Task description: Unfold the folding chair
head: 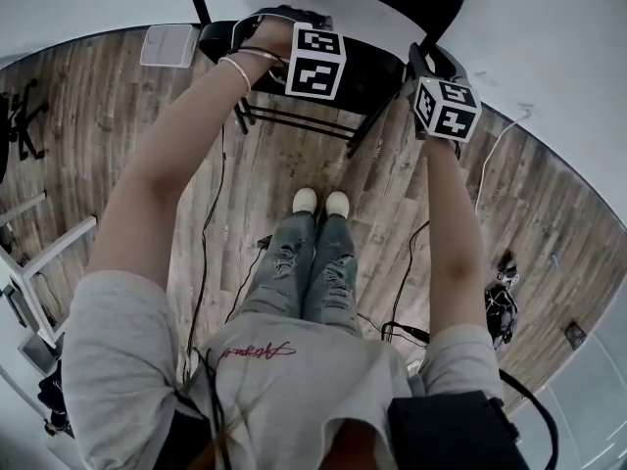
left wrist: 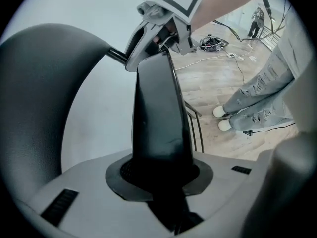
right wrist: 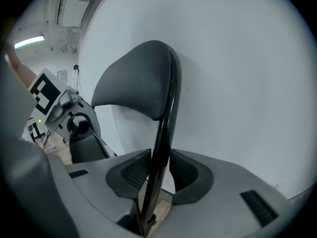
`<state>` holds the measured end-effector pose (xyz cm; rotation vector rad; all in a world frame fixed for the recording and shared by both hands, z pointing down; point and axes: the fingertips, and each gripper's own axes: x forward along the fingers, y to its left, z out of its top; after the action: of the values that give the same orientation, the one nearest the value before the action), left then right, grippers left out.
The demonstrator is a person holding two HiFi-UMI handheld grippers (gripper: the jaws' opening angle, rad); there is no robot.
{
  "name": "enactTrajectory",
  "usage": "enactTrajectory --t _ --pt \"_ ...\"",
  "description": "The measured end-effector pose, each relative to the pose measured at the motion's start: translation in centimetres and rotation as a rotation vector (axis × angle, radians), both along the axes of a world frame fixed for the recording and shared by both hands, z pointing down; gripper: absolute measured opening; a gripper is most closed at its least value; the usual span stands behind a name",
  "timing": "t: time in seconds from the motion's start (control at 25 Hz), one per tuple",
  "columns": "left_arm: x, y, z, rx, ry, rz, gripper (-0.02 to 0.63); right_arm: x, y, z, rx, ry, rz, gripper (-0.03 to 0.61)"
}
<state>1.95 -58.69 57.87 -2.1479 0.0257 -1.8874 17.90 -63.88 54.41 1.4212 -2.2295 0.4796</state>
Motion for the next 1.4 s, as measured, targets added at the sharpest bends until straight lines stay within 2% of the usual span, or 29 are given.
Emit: enactTrajectory --t 0.12,0.28,0.4,0.48,0.56,0.64,0.72,0.88,0.96,1.04,1.16,1.4 --pt "-0.3 1.8 -0.4 0.061 0.012 -0.004 0.122 -0.1 0.4 0.1 -0.003 -0.028 0.012 0.123" --pt "-0.3 5.1 -1.0 0.16 0.045 -0.013 0.122 0.3 1.4 0.3 -0.01 -0.185 0.087 0.101" --pt "-0.2 7.5 -1.4 0.226 0.085 -0.024 0.121 0.5 1.8 0.5 -0.003 -0.216 0.108 0.1" --pt "-0.1 8.5 -1.8 0.267 0.111 -0.029 0.121 0.6 1.9 0.7 0.008 -0.201 0.118 0.1" --pt "0.0 9.2 -2.0 0.302 0.135 -0.037 0.12 0.5 2.0 0.6 0.044 -0.139 0.126 0.1" --pt "-0.2 10.0 -2.0 0.323 0.148 -0.041 0.12 0.3 2.3 0.3 0.112 -0.025 0.137 0.104" --pt "-0.4 10.8 -2.0 0.339 0.155 -0.041 0.12 0.5 2.9 -0.9 0.206 0.043 0.173 0.117" --pt "-0.8 11.9 -2.3 0.361 0.155 -0.04 0.12 1.5 6.5 -6.9 0.37 -0.007 0.249 0.127" --pt "-1.0 12.3 -2.2 0.367 0.154 -0.038 0.12 -0.5 10.3 -9.2 0.372 -0.024 0.199 0.121" --pt "-0.9 12.4 -2.0 0.387 0.152 -0.036 0.121 -4.0 14.4 -10.0 0.35 -0.033 0.141 0.055" --pt "-0.9 13.0 -1.8 0.422 0.147 -0.036 0.121 -7.8 19.2 -9.8 0.341 -0.123 0.134 0.038" --pt "-0.9 15.8 -1.1 0.467 0.166 -0.032 0.132 -10.3 22.6 -6.7 0.298 -0.187 0.083 0.032"
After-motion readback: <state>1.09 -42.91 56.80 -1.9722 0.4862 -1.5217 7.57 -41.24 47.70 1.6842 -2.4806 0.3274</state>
